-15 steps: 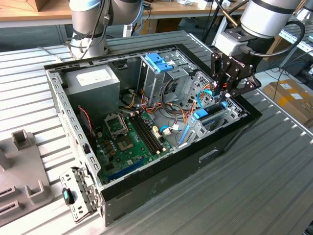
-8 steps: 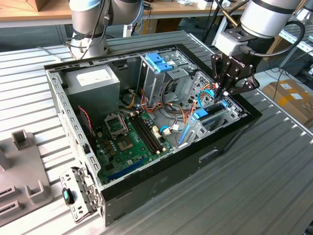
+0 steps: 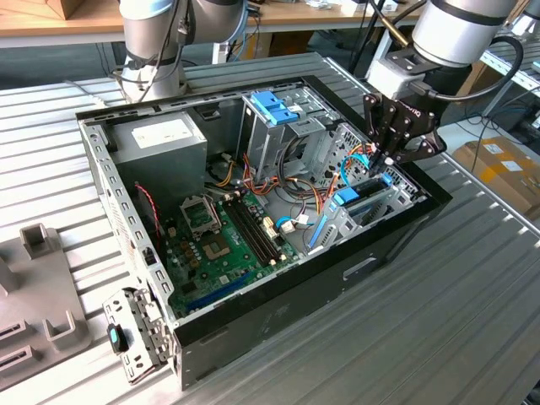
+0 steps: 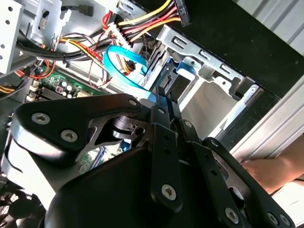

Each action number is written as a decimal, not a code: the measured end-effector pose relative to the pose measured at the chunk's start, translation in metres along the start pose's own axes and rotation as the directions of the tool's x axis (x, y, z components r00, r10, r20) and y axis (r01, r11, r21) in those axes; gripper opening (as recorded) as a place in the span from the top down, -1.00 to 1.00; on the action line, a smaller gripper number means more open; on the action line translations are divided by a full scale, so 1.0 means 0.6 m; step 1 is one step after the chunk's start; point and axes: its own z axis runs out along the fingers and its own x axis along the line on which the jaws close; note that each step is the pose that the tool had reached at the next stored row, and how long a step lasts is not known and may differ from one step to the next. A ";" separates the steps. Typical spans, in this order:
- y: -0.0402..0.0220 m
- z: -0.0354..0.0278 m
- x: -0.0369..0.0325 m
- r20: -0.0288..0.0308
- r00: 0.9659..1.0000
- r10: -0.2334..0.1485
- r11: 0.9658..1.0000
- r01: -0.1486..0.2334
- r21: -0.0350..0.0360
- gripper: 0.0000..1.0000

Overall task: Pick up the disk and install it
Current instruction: 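Insert the first disk wire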

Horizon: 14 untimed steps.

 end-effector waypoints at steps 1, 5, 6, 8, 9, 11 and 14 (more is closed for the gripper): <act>0.001 0.000 0.000 0.001 1.000 -0.001 1.000 0.001 0.005 0.68; 0.011 0.000 0.002 0.002 1.000 -0.003 1.000 0.003 0.022 0.68; 0.014 -0.001 0.002 0.002 1.000 -0.003 1.000 0.003 0.025 0.68; 0.020 -0.001 0.003 0.003 1.000 -0.004 1.000 0.004 0.030 0.68; 0.021 -0.001 0.003 0.003 1.000 -0.005 1.000 0.004 0.030 0.68; 0.021 -0.001 0.003 0.003 1.000 -0.006 1.000 0.005 0.030 0.68; 0.021 -0.001 0.003 0.003 1.000 -0.007 1.000 0.006 0.030 0.68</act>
